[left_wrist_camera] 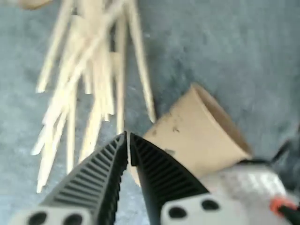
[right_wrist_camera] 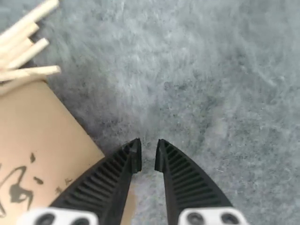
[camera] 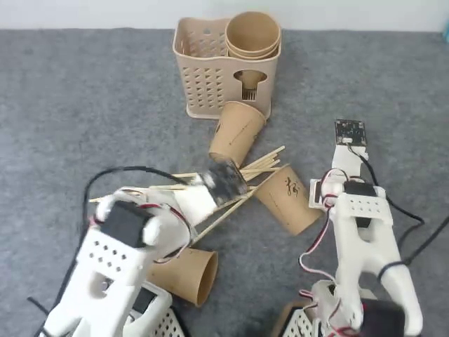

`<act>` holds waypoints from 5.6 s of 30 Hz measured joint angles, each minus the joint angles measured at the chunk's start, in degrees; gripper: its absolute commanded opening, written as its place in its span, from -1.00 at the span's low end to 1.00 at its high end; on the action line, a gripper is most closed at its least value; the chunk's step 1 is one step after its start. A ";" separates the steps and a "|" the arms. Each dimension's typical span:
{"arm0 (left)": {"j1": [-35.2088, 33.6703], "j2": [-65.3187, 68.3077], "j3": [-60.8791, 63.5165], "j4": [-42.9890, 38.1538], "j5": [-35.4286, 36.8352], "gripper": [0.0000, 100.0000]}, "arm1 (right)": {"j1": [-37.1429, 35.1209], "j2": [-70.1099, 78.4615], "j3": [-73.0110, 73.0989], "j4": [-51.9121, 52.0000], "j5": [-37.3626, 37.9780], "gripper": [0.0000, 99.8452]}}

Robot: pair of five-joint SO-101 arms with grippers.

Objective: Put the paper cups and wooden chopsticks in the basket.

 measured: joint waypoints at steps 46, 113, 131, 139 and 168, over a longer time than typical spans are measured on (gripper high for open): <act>-38.86 19.87 -9.93 -29.01 15.12 -0.98 | -13.27 -31.74 -2.90 27.87 0.09 -0.35; -85.98 20.48 12.22 -71.03 39.65 -0.98 | -73.41 -31.03 10.73 6.59 31.82 -0.89; -85.19 20.48 15.56 -71.03 39.74 -0.98 | -57.23 -31.03 5.36 2.90 18.37 -0.99; -81.49 20.48 16.70 -71.03 39.74 -0.98 | -47.21 -31.03 -13.45 18.81 15.47 -0.99; -73.49 20.48 20.13 -71.03 39.74 -0.98 | -16.97 42.46 -130.99 50.55 4.84 -0.99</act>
